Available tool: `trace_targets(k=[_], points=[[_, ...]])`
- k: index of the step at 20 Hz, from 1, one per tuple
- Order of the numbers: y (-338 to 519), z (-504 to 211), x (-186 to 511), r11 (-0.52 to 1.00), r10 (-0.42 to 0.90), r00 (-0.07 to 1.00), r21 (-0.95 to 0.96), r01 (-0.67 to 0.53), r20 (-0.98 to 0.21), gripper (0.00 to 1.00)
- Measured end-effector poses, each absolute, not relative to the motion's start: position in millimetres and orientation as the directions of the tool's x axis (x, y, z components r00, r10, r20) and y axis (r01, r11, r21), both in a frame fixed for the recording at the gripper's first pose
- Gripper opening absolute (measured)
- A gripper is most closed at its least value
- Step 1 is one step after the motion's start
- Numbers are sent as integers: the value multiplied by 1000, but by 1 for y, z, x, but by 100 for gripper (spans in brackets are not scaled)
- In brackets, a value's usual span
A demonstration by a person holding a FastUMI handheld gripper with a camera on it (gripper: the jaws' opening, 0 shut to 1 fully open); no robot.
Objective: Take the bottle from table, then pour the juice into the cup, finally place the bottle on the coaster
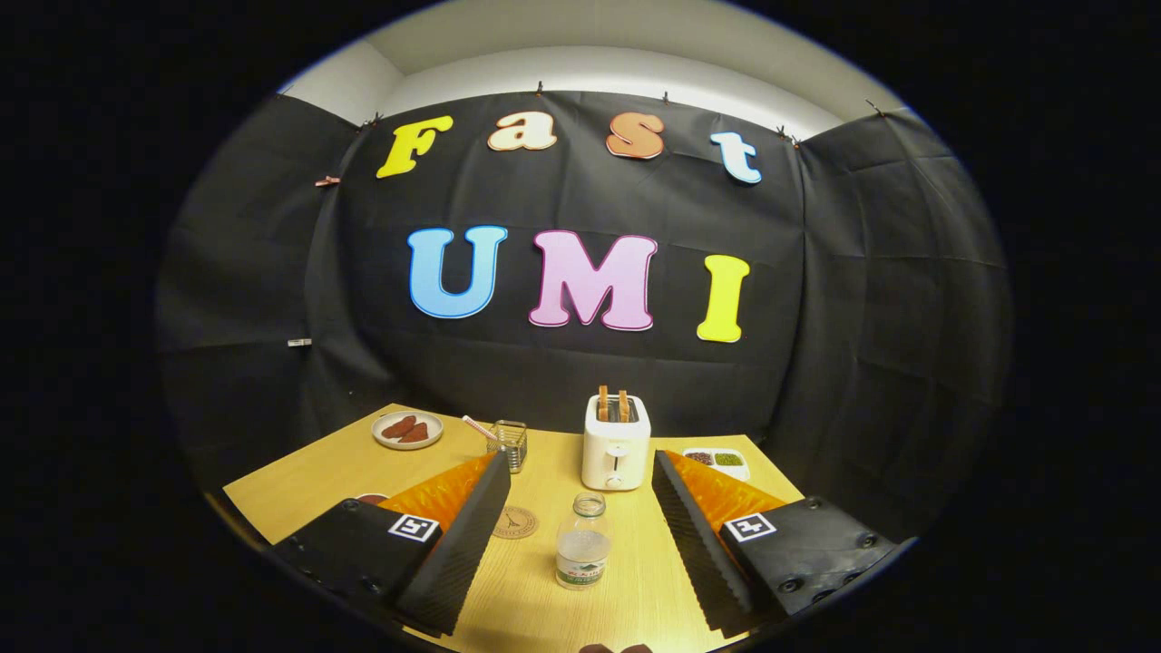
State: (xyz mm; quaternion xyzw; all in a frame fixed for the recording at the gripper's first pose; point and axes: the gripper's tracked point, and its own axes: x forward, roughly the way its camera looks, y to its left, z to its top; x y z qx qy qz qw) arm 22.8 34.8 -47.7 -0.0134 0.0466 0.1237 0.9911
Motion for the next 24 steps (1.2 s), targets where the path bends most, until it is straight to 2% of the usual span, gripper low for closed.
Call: trace_targets(k=[11, 24], points=[[30, -143, 61, 948, 316, 935, 22, -316, -164, 98], [36, -221, 102, 954, 297, 934, 28, -297, -201, 98]])
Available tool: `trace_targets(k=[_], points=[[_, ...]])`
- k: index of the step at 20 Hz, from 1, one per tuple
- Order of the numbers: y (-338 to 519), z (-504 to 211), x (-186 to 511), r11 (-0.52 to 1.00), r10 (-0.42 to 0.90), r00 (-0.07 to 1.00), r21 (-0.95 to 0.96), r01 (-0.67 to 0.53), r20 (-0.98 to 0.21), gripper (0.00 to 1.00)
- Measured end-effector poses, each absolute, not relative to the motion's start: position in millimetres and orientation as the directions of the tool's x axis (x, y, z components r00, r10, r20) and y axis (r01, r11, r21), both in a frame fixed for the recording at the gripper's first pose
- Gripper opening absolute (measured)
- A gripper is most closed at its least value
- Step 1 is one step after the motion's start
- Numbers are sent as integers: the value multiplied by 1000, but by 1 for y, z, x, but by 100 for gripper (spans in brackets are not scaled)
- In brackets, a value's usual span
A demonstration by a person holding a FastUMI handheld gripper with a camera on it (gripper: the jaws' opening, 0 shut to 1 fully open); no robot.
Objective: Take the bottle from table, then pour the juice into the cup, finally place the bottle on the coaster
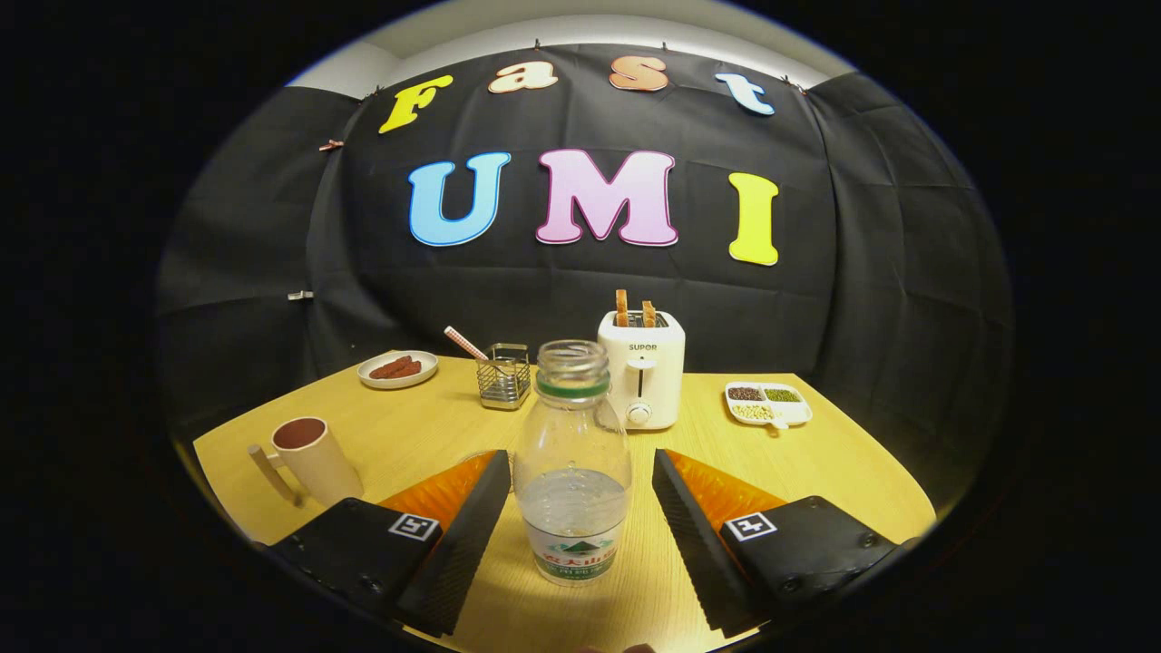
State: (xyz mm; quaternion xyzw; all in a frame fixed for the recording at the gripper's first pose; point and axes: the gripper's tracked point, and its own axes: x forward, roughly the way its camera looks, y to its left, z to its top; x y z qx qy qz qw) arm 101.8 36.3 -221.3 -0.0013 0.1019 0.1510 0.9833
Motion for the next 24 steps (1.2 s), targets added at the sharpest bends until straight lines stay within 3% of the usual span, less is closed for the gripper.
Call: trace_targets(k=[11, 15, 16, 17, 24], points=[[44, -245, 111, 957, 290, 935, 44, -287, -203, 98], [44, -244, 114, 961, 277, 942, 63, -270, -187, 92], [45, -246, 115, 961, 278, 941, 63, -271, -193, 84], [45, -250, 114, 961, 278, 939, 61, -271, -201, 82], [44, -254, 111, 958, 288, 935, 55, -283, -208, 79]])
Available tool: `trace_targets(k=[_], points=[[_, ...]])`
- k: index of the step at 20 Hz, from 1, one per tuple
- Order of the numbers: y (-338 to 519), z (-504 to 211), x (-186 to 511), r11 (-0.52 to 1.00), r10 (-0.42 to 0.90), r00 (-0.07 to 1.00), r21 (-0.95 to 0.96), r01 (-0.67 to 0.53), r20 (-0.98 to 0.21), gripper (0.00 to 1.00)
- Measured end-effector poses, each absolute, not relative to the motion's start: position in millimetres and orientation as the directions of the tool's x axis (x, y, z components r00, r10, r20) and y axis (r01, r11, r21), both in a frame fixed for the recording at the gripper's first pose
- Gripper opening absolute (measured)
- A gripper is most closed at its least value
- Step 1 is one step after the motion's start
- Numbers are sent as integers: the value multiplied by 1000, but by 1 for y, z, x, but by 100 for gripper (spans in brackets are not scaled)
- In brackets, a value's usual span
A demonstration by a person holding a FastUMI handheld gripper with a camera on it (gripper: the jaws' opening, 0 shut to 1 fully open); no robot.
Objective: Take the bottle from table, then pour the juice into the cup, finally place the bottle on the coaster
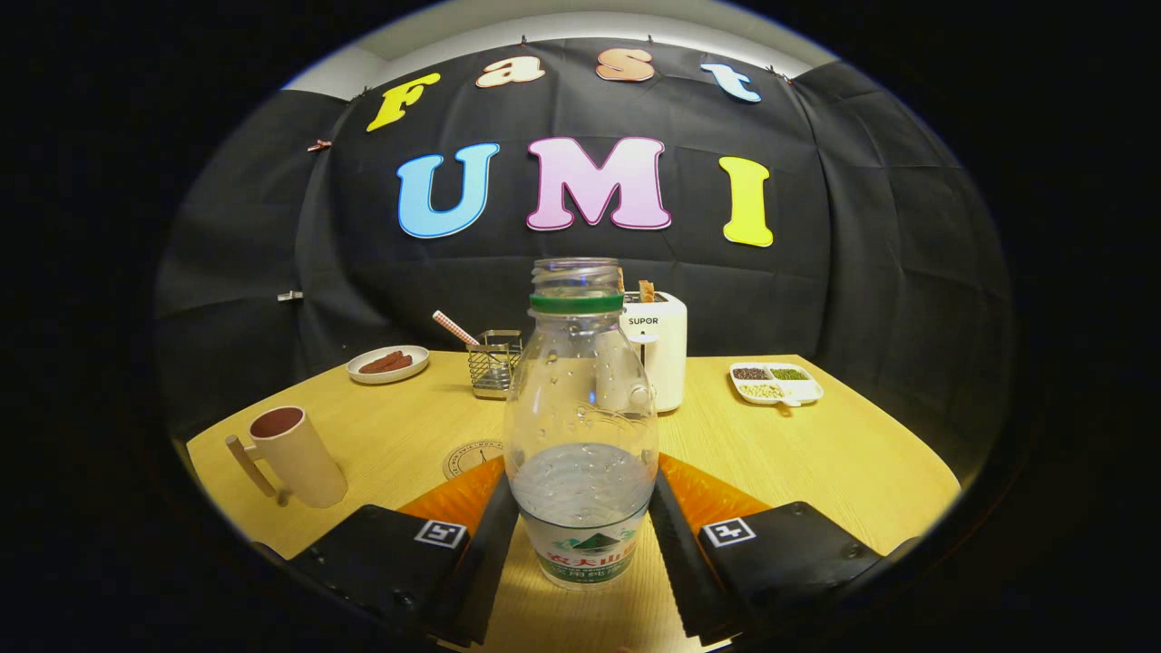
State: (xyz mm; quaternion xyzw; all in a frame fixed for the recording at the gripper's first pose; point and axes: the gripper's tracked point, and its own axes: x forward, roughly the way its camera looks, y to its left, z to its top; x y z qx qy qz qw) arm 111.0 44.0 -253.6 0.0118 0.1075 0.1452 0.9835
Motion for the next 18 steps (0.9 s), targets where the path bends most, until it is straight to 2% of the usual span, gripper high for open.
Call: trace_targets(k=[6, 11, 18], points=[[53, -252, 113, 946, 317, 920, 6, -325, -228, 72], [66, -241, 113, 928, 348, 903, -46, -371, -253, 70], [113, -203, 115, 823, 441, 874, -295, -485, -206, 70]])
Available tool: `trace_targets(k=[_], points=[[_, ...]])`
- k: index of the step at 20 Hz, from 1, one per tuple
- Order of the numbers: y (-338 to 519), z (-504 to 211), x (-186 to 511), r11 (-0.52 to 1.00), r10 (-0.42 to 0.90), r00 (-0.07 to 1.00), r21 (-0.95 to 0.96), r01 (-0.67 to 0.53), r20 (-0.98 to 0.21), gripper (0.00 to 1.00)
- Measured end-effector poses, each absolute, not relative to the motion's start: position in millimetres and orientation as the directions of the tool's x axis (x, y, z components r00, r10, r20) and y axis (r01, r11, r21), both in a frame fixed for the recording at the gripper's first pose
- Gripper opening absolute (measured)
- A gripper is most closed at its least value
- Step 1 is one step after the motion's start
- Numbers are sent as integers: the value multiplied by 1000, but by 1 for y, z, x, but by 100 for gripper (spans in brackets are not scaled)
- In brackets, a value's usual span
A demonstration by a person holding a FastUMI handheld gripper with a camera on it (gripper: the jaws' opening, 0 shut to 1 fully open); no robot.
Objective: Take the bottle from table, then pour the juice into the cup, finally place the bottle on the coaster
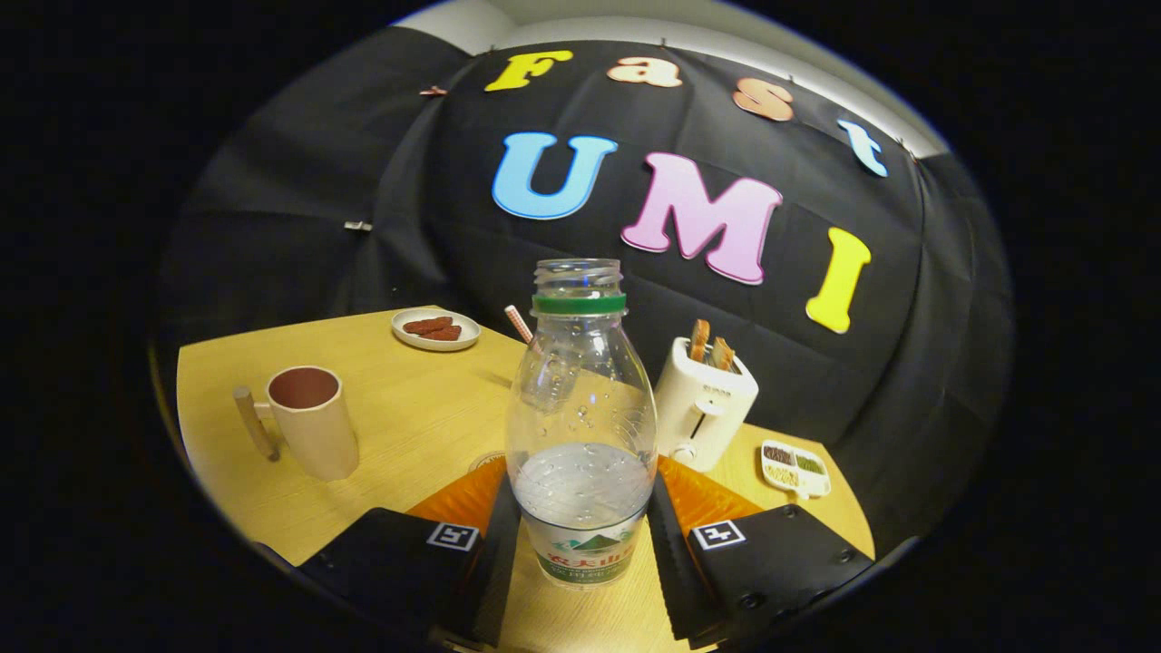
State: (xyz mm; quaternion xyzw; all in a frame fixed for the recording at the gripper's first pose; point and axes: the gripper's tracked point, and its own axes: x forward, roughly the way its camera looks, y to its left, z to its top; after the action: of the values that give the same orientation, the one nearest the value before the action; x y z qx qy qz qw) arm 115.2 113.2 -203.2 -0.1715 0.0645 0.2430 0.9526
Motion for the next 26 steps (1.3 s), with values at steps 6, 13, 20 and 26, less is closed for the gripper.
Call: trace_targets(k=[6, 13, 20, 26], points=[[160, -202, 105, 665, 499, 833, -510, -546, -240, 70], [201, -210, 104, 504, 489, 829, -687, -524, -273, 70], [223, -221, 104, 307, 464, 833, -828, -469, -301, 70], [230, -224, 112, 184, 444, 838, -883, -432, -317, 70]])
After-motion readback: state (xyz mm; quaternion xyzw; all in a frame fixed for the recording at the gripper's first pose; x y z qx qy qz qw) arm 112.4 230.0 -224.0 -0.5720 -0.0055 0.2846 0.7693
